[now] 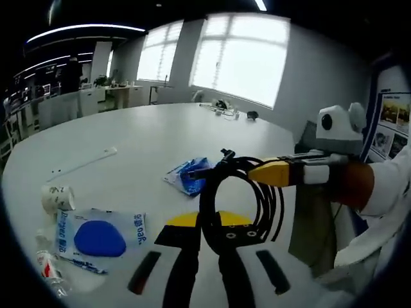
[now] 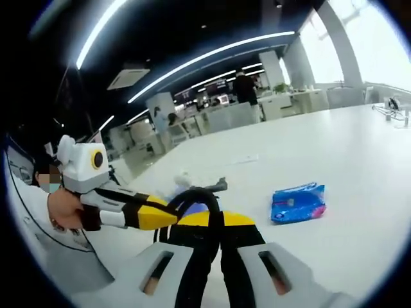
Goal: Arrange the tabletop items into an orderly group along one side of the table until the central work area is clear of visible clutter.
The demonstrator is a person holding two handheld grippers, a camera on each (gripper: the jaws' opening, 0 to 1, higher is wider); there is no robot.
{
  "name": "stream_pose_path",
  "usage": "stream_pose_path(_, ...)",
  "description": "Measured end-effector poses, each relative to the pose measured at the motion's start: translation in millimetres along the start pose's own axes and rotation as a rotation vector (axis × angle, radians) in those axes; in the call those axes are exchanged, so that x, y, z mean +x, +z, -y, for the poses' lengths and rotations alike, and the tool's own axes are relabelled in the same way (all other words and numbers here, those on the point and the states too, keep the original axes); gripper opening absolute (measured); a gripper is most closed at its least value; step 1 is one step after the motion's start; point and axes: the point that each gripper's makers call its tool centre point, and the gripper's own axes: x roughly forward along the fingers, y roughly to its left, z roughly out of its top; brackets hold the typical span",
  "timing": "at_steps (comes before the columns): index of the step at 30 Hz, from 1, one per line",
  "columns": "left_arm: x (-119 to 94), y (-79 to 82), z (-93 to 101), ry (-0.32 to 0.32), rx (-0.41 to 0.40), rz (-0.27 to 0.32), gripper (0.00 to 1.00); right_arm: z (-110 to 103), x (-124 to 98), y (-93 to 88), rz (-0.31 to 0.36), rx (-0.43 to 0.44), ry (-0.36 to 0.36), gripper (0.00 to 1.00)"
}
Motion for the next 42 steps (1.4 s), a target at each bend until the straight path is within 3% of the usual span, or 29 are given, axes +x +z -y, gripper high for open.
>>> stream_pose_path(12, 52.7, 2.7, 20.7, -0.013, -0.044, -0.029, 0.06, 51.9, -13.3, -1.0, -0.010, 0.014, -0.021, 0.00)
stream_pose_path(25, 105.0, -2.9, 35.8, -0.018, -0.074, -0.062, 0.06, 108.1, -17.2, -14.4, -0.042, 0.050, -0.053, 0.01)
stream_pose_path(42, 148.3, -30.9, 29.7, 0.029, -0.131, -0.194, 0.06, 152.4, -0.4, -51.6, -0.133, 0.143, -0.087, 0.01)
